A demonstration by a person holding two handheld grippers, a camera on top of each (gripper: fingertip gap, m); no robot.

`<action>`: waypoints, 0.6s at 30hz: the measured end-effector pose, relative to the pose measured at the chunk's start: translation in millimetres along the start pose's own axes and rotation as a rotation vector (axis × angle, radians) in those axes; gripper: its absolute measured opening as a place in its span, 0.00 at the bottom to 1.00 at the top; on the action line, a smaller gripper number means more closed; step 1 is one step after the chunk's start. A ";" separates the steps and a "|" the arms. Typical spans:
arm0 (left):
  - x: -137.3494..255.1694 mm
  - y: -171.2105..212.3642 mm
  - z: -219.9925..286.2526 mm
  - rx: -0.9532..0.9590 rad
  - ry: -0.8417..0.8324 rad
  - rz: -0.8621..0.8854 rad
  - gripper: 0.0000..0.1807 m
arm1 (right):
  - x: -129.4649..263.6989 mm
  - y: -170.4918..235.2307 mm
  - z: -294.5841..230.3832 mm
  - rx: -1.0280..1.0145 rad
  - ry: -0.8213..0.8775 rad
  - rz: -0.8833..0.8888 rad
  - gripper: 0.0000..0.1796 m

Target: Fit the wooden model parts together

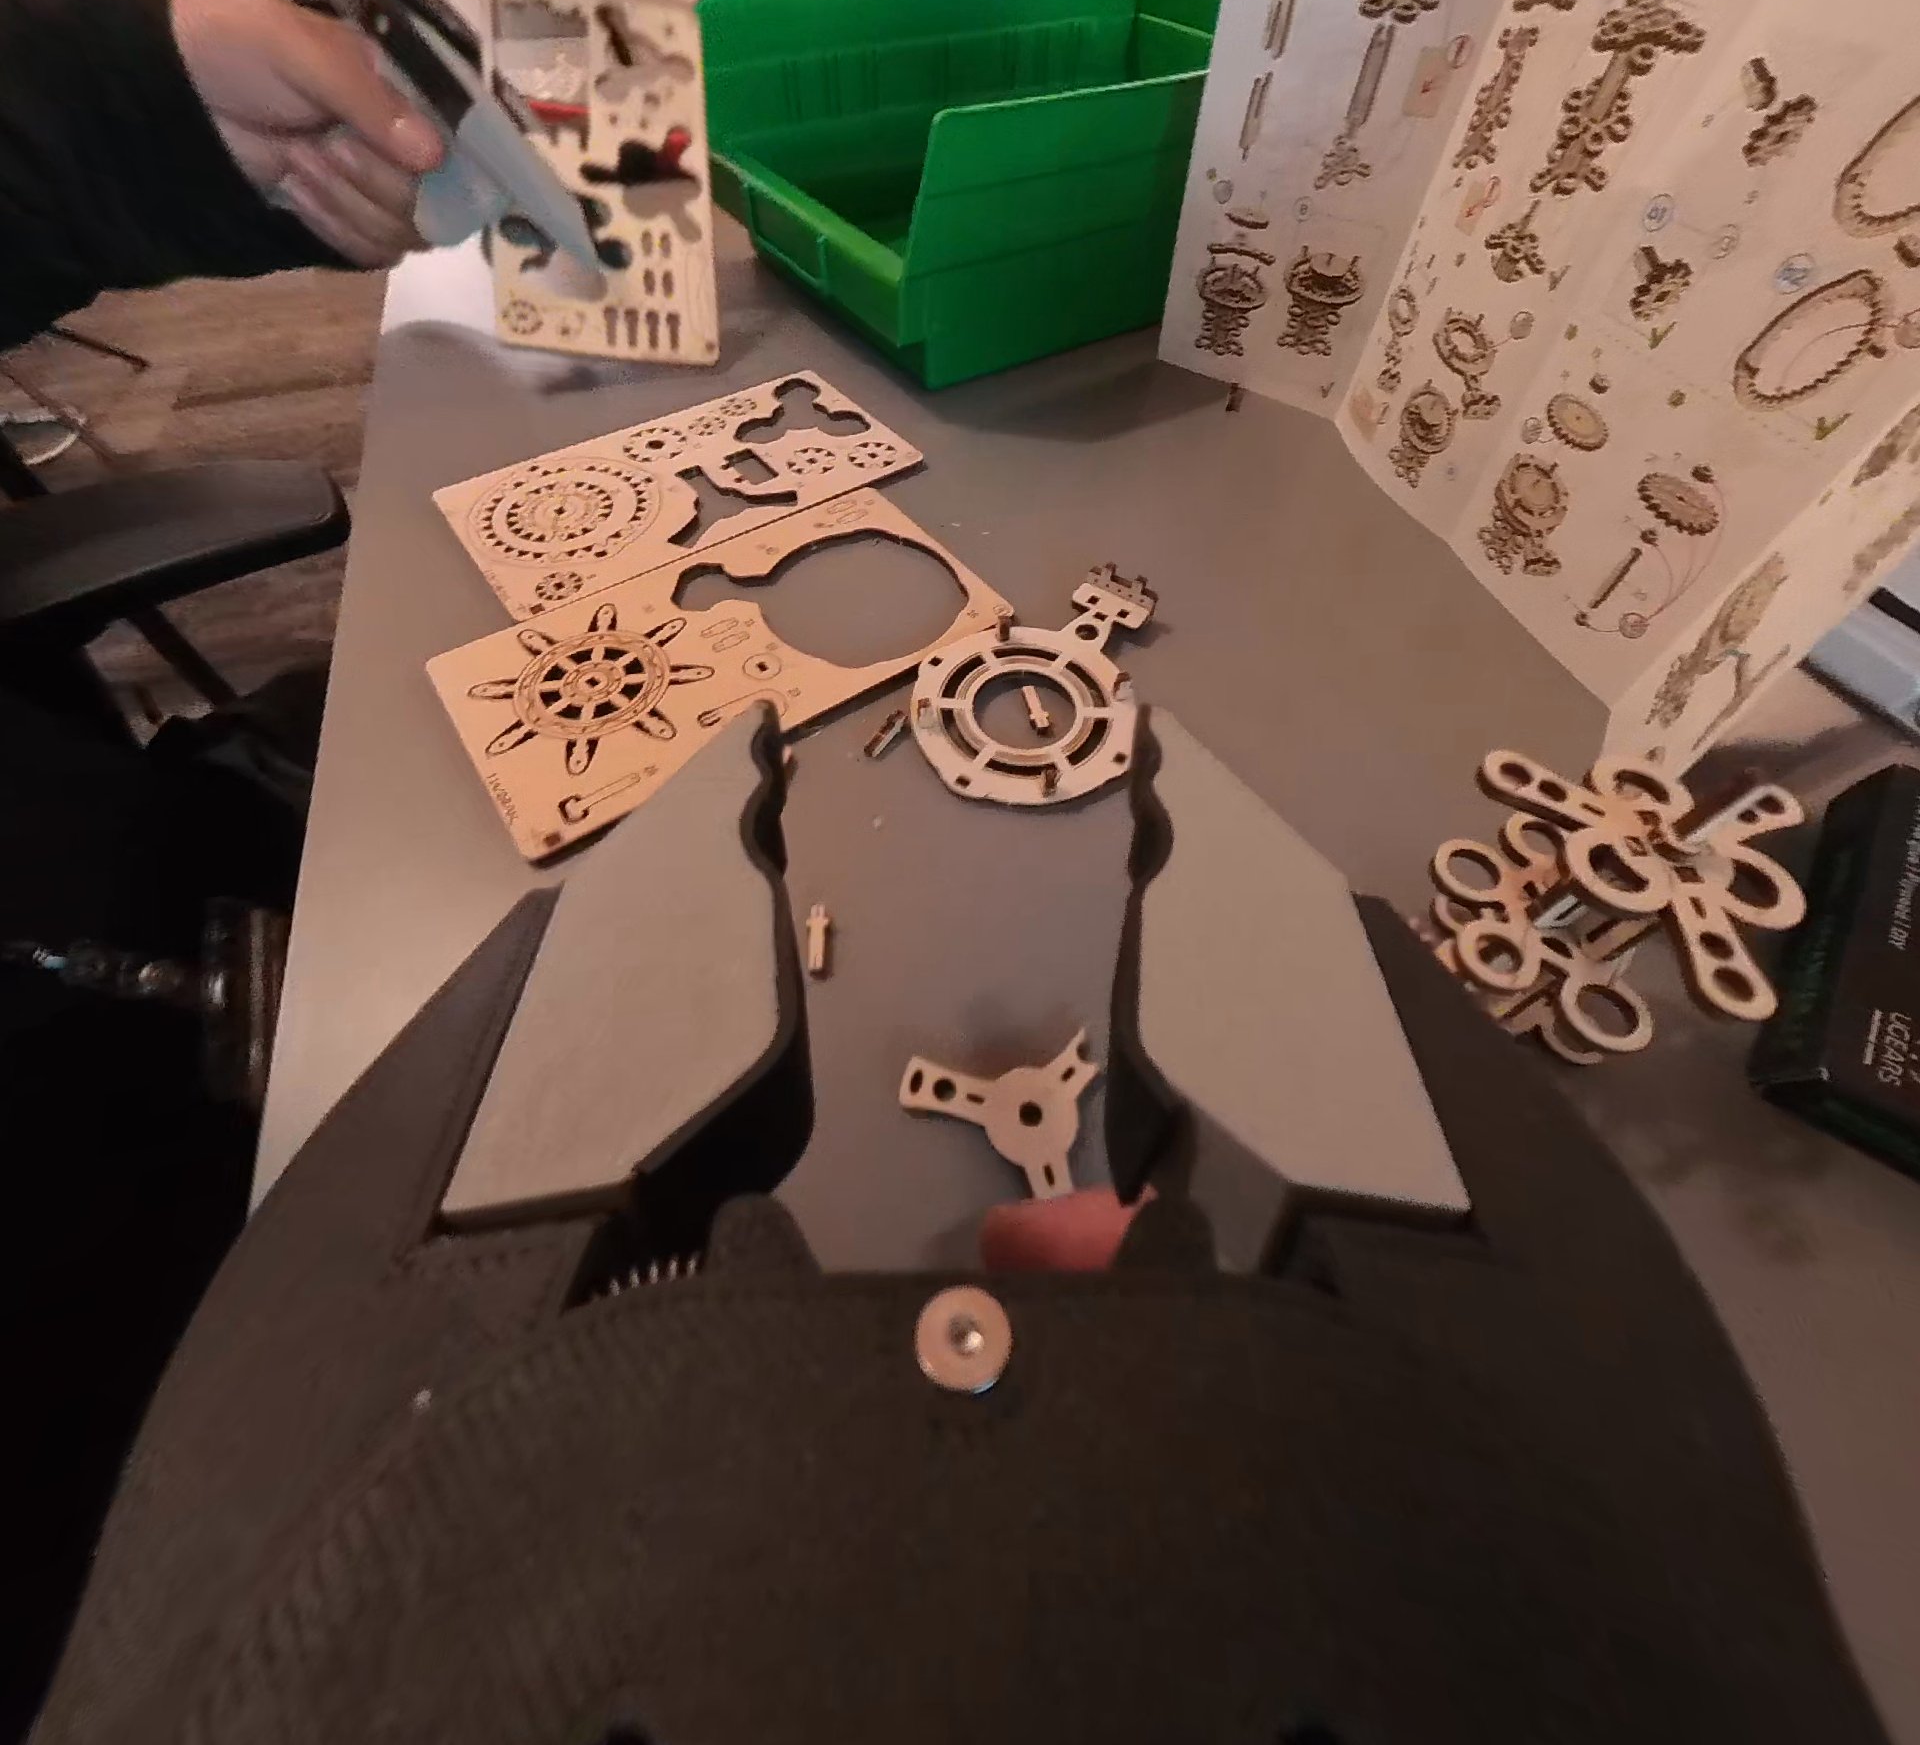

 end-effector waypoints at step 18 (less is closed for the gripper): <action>34.5 26.2 -10.4 -0.082 -0.094 0.118 0.56 | -269.7 -37.0 113.2 0.023 0.196 -0.600 0.28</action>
Point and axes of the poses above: each gripper's, where its closed fingertips meet, x back along the fingers, y out of its underside, z = x × y across the jaws, the point moved 7 cm from there along x, back along the fingers, and after that the axes turned 8 degrees about x, right-handed, at the moved point
